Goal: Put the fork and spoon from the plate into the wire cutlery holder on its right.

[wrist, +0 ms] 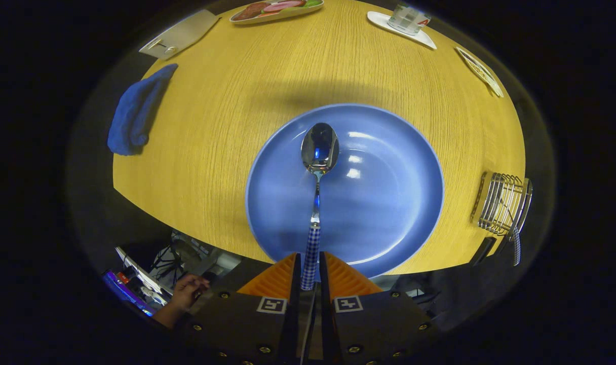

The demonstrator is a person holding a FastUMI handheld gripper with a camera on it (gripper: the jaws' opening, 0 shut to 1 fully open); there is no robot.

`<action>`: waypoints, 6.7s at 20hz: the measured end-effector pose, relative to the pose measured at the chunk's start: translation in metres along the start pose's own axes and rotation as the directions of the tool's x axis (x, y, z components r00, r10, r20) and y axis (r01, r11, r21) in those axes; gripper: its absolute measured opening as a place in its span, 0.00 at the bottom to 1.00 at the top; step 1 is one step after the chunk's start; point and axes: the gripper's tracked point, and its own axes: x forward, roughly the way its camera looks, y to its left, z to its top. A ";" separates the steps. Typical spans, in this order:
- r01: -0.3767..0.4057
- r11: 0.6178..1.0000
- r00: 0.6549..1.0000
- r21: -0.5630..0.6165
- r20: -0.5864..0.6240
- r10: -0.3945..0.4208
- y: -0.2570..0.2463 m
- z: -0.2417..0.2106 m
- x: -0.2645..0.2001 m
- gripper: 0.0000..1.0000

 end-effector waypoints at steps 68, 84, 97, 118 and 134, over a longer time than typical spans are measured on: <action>0.012 0.985 0.941 0.174 -0.335 0.047 -0.262 -0.098 -0.144 0.03; 0.019 0.984 0.844 0.179 -0.531 0.080 -0.283 -0.058 -0.096 0.03; 0.019 0.993 0.813 0.119 -0.580 0.054 -0.290 -0.038 -0.103 0.09; -0.010 0.981 0.971 0.191 -0.233 0.056 -0.297 -0.037 -0.150 0.24; 0.166 0.959 0.108 0.230 0.962 -0.249 -0.106 0.033 -0.330 0.24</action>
